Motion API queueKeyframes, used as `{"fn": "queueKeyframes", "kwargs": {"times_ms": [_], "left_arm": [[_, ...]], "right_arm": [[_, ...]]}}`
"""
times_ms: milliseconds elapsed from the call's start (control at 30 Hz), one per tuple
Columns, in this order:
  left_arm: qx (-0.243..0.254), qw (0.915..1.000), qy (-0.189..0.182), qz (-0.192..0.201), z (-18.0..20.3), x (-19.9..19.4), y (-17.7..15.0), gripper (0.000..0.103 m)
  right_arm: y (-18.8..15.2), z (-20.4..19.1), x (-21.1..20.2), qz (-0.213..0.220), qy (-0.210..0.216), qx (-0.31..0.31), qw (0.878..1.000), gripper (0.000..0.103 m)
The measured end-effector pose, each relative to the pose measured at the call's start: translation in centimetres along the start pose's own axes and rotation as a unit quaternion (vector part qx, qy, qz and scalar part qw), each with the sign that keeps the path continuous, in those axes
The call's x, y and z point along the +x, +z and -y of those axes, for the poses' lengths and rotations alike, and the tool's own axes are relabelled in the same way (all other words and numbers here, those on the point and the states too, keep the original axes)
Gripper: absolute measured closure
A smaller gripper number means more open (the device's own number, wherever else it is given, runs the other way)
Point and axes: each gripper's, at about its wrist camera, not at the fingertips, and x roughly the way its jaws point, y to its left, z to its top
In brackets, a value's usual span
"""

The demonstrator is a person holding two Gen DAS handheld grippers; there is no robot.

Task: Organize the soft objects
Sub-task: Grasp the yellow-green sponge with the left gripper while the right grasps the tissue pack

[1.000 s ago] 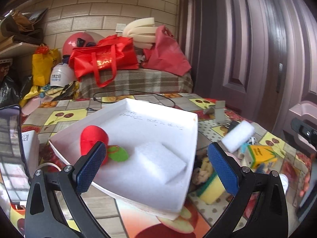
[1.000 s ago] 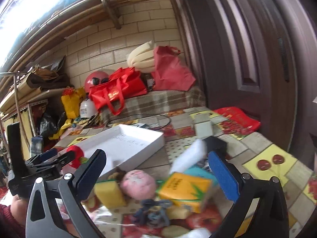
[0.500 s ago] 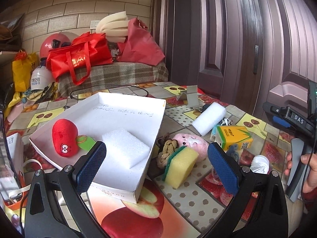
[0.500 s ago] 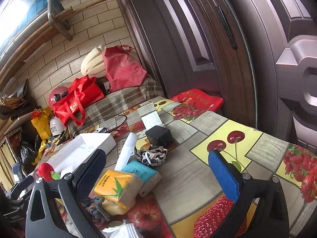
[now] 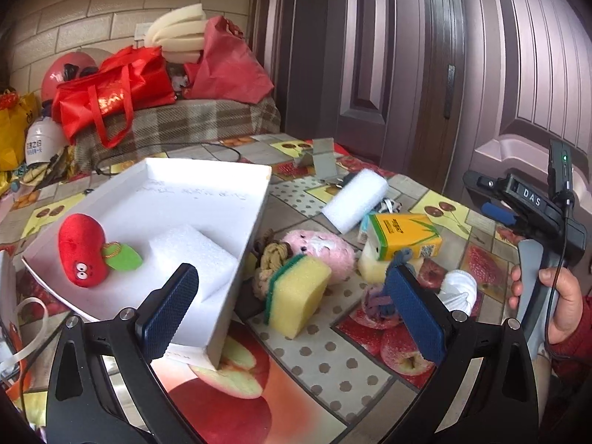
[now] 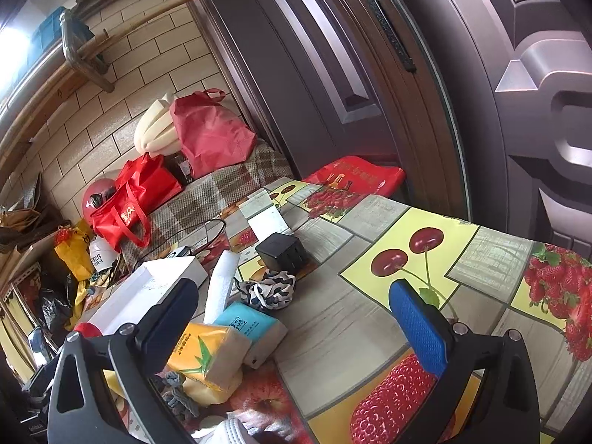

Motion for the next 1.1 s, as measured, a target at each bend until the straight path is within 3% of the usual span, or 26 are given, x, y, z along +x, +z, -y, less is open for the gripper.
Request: {"fn": "queueKeyframes", "kwargs": {"times_ms": [67,167,233,333,467,533,600,700,733,1100], "left_arm": [[0.016,0.9998,0.009,-0.013,0.8,0.5,0.0,0.001],[0.017,0.9995,0.009,-0.025,1.1,1.1,0.1,0.011],[0.005,0.9993,0.002,-0.037,0.9,1.8,0.2,0.015],[-0.004,0.9986,-0.006,-0.052,0.8,2.9,0.4,0.02],[0.007,0.9976,-0.011,-0.069,1.5,4.2,0.7,0.021],[0.018,0.9965,-0.007,-0.081,2.0,4.7,0.6,0.027],[0.027,0.996,-0.008,-0.085,2.3,4.7,0.6,0.031],[0.027,0.9956,-0.012,-0.089,2.3,4.8,0.5,0.051],[0.026,0.9954,-0.012,-0.092,2.3,4.8,0.5,0.059],[0.022,0.9924,-0.001,-0.121,2.3,5.5,0.0,0.059]], "right_arm": [[0.0,0.1,0.0,0.0,0.003,0.005,1.0,0.0],[0.3,0.1,0.2,-0.007,0.03,0.005,1.0,0.0],[0.8,-1.2,0.9,-0.021,0.058,-0.045,0.997,0.0],[1.5,-3.8,2.6,-0.06,0.114,-0.138,0.982,0.0],[1.1,-6.6,5.7,-0.129,0.174,-0.199,0.956,0.0],[0.2,-7.5,7.3,-0.161,0.177,-0.225,0.945,0.001],[-1.0,-7.9,8.5,-0.188,0.177,-0.244,0.935,0.011],[-2.3,-8.3,9.1,-0.227,0.188,-0.26,0.919,0.024],[-2.4,-8.4,8.8,-0.226,0.191,-0.264,0.918,0.024],[-2.8,-8.4,8.2,-0.234,0.173,-0.286,0.913,0.023]]}}
